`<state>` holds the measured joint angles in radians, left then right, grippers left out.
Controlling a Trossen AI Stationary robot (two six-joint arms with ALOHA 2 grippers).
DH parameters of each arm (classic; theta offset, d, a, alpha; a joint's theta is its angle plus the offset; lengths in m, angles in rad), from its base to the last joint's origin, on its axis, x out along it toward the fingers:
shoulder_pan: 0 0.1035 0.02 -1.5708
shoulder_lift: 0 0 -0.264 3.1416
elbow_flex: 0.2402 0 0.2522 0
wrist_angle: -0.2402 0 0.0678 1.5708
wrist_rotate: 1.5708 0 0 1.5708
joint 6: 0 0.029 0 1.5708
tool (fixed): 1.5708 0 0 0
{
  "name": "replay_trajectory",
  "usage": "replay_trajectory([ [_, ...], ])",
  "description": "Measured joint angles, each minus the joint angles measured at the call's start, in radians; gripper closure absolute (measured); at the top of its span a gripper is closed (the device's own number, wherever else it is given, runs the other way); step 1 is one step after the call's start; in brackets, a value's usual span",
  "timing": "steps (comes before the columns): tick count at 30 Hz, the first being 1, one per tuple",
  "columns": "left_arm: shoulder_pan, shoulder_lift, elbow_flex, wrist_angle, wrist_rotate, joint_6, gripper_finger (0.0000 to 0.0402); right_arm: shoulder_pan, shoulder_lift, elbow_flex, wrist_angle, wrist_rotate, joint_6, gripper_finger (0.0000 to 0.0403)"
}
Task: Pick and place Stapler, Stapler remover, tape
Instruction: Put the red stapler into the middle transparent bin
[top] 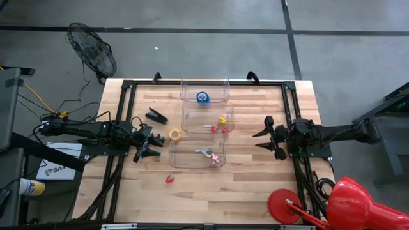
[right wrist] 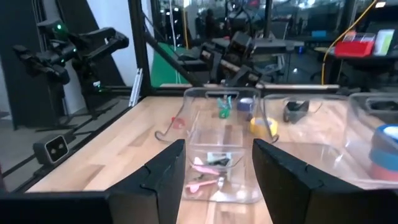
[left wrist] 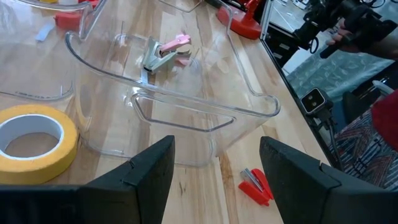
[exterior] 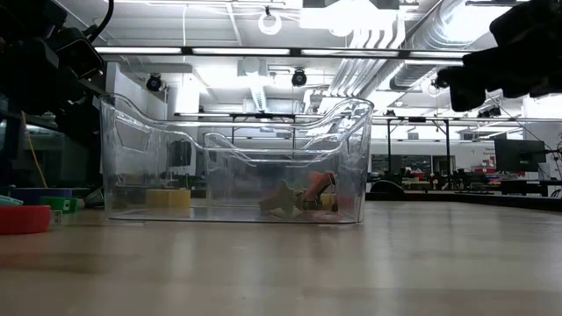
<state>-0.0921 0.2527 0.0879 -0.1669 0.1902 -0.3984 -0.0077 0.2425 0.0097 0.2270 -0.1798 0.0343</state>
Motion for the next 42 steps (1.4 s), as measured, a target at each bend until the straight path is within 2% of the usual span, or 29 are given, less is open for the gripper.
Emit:
replay_trajectory([
  [7, 0.0, 0.0, 0.0, 0.0, 0.0, 0.0, 0.017, -0.032, -0.178, 0.0, -0.172, -0.036, 0.001, 0.0226],
  [11, 0.0, 0.0, 0.0, 0.0, 0.0, 0.0, 0.017, -0.019, -0.213, 0.0, -0.173, -0.029, -0.009, 0.0226],
  [13, 0.0, 0.0, 0.0, 0.0, 0.0, 0.0, 0.017, -0.017, -0.224, 0.0, -0.179, 0.009, -0.015, 0.0226],
  [19, 0.0, 0.0, 0.0, 0.0, 0.0, 0.0, 0.017, -0.017, -0.237, 0.0, -0.193, 0.08, -0.036, 0.0226],
  [24, 0.0, 0.0, 0.0, 0.0, 0.0, 0.0, 0.017, -0.01, -0.227, 0.0, -0.195, 0.081, -0.033, 0.0226],
  [34, 0.0, 0.0, 0.0, 0.0, 0.0, 0.0, 0.017, -0.003, -0.216, 0.0, -0.192, 0.08, 0.101, 0.0226],
  [42, 0.0, 0.0, 0.0, 0.0, 0.0, 0.0, 0.017, -0.003, -0.216, -0.001, -0.192, 0.08, 0.091, 0.0226],
])
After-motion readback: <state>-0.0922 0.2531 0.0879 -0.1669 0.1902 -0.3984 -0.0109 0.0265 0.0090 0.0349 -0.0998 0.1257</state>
